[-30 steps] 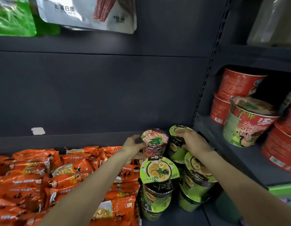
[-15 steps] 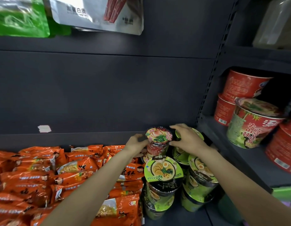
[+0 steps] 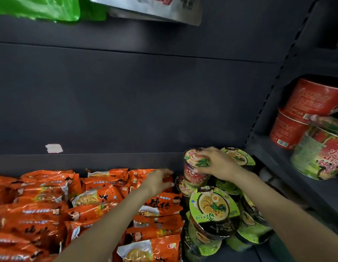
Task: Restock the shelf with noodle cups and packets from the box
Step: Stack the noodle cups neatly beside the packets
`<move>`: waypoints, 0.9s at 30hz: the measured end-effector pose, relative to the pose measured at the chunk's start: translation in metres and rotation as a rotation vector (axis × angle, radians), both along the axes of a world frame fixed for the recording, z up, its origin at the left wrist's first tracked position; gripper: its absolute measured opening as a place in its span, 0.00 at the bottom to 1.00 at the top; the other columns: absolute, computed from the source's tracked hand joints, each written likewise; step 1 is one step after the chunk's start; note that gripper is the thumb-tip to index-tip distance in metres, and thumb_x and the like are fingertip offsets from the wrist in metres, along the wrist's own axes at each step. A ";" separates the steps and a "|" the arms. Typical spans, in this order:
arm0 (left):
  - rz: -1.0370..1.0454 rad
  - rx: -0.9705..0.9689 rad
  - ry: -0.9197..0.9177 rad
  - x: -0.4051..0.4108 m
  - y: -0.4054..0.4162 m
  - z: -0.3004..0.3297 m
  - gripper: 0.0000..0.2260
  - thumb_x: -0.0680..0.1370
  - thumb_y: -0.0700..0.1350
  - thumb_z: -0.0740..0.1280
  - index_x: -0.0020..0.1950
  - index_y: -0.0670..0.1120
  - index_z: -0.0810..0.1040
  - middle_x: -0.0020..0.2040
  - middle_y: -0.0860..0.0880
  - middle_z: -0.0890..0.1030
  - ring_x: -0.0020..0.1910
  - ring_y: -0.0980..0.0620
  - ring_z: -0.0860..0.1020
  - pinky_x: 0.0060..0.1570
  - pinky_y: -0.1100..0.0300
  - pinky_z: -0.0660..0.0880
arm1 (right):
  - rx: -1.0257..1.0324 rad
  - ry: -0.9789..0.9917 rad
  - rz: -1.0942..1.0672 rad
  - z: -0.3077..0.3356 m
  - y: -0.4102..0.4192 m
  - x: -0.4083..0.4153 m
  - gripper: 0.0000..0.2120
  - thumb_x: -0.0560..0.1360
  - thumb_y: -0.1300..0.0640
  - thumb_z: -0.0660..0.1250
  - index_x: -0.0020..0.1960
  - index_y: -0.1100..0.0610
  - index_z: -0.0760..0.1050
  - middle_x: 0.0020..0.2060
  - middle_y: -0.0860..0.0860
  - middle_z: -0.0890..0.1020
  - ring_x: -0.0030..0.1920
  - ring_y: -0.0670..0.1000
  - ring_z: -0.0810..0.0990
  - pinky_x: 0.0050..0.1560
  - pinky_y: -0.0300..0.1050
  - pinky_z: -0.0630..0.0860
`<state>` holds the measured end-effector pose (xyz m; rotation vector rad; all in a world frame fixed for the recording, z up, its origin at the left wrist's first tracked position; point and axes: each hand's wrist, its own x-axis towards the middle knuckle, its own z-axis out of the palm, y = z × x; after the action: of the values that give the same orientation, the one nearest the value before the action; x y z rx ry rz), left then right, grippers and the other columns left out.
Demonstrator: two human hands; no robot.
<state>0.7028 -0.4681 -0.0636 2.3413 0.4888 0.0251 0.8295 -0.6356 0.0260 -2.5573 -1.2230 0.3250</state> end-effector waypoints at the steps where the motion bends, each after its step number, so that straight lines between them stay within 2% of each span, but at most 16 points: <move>1: -0.030 0.034 0.013 0.002 0.003 -0.003 0.22 0.75 0.45 0.69 0.69 0.45 0.71 0.67 0.47 0.74 0.66 0.51 0.71 0.62 0.65 0.65 | -0.002 0.007 -0.001 -0.001 0.000 0.000 0.32 0.70 0.44 0.71 0.71 0.52 0.67 0.69 0.50 0.65 0.70 0.50 0.64 0.66 0.40 0.60; 7: -0.181 0.129 0.090 0.018 0.009 -0.011 0.28 0.73 0.49 0.71 0.72 0.46 0.68 0.70 0.46 0.70 0.69 0.48 0.67 0.67 0.60 0.63 | -0.041 0.050 0.021 0.004 0.003 -0.002 0.29 0.70 0.49 0.73 0.69 0.51 0.69 0.72 0.47 0.63 0.71 0.49 0.63 0.65 0.37 0.59; 11: -0.240 0.239 0.136 0.027 0.013 -0.014 0.31 0.73 0.52 0.71 0.73 0.48 0.65 0.71 0.46 0.69 0.70 0.46 0.65 0.68 0.57 0.62 | -0.062 0.011 0.012 0.007 0.008 -0.004 0.29 0.70 0.48 0.73 0.68 0.53 0.69 0.70 0.47 0.65 0.70 0.48 0.64 0.65 0.37 0.59; 14: -0.237 0.273 0.159 0.030 0.015 -0.018 0.31 0.72 0.56 0.70 0.73 0.49 0.66 0.70 0.46 0.70 0.69 0.46 0.65 0.68 0.53 0.63 | -0.054 0.001 -0.007 0.008 0.009 -0.005 0.30 0.68 0.44 0.73 0.66 0.53 0.71 0.68 0.47 0.67 0.68 0.48 0.67 0.64 0.38 0.61; 19: -0.176 0.255 0.114 0.034 0.012 -0.023 0.31 0.70 0.56 0.72 0.71 0.50 0.69 0.67 0.45 0.73 0.68 0.46 0.66 0.66 0.54 0.65 | -0.048 -0.006 0.019 0.005 0.009 -0.005 0.27 0.70 0.48 0.73 0.66 0.53 0.71 0.68 0.48 0.67 0.68 0.49 0.67 0.61 0.35 0.59; 23: -0.160 0.255 0.109 0.036 0.011 -0.022 0.31 0.70 0.56 0.73 0.70 0.49 0.70 0.66 0.47 0.74 0.68 0.46 0.67 0.64 0.53 0.66 | -0.016 0.055 0.033 0.002 0.008 -0.001 0.26 0.70 0.53 0.73 0.66 0.50 0.71 0.71 0.45 0.64 0.70 0.46 0.64 0.66 0.36 0.58; 27: -0.166 0.221 0.115 0.038 0.011 -0.024 0.31 0.70 0.55 0.73 0.70 0.49 0.70 0.67 0.47 0.73 0.68 0.46 0.67 0.66 0.50 0.66 | 0.035 0.159 0.031 -0.001 0.005 0.003 0.26 0.70 0.57 0.74 0.66 0.48 0.71 0.72 0.42 0.63 0.70 0.44 0.64 0.69 0.40 0.63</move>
<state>0.7407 -0.4573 -0.0877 2.6039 0.3603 -0.1406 0.8322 -0.6306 0.0249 -2.4325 -1.2002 0.4998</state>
